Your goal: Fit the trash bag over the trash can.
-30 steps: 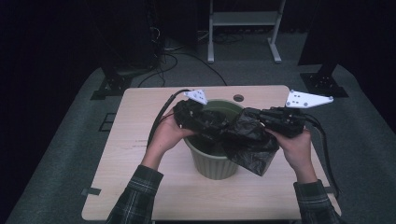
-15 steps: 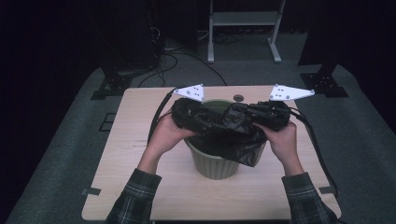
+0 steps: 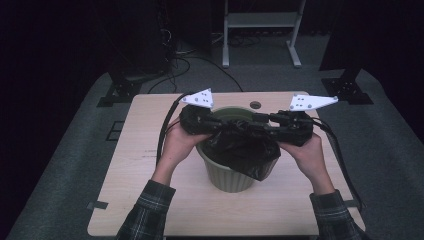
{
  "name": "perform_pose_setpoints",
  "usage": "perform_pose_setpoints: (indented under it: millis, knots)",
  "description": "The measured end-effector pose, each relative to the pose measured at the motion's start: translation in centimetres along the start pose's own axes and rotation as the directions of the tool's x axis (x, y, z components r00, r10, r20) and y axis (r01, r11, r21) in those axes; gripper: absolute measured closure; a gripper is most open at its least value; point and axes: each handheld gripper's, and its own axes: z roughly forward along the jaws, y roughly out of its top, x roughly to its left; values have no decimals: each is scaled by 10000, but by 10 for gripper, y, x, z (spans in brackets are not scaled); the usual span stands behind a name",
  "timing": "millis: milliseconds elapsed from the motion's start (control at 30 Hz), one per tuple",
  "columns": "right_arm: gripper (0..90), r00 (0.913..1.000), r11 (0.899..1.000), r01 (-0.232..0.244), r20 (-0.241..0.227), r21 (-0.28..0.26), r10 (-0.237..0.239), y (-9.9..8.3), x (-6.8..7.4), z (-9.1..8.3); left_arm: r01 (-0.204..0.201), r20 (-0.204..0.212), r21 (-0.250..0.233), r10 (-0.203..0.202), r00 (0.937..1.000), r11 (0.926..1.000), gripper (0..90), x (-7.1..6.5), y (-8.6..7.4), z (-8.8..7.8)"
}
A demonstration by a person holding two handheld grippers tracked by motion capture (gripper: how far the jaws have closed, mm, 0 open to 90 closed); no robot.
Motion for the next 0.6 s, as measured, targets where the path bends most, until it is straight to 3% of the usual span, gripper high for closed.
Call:
perform_pose_setpoints:
  millis: [200,500,600]
  knots:
    - [575,9999,9994,137,-82,314,-135,-2,7,-4,277,-373,-216,-285,9989,9994,896,4,0,-5]
    - [553,9996,9994,262,-118,229,-259,2,15,-7,437,-586,-205,-448,9973,9988,895,7,1,-4]
    - [543,9996,10000,72,-268,11,-72,2,15,-8,567,-774,-68,-571,9954,9984,896,9,0,-4]
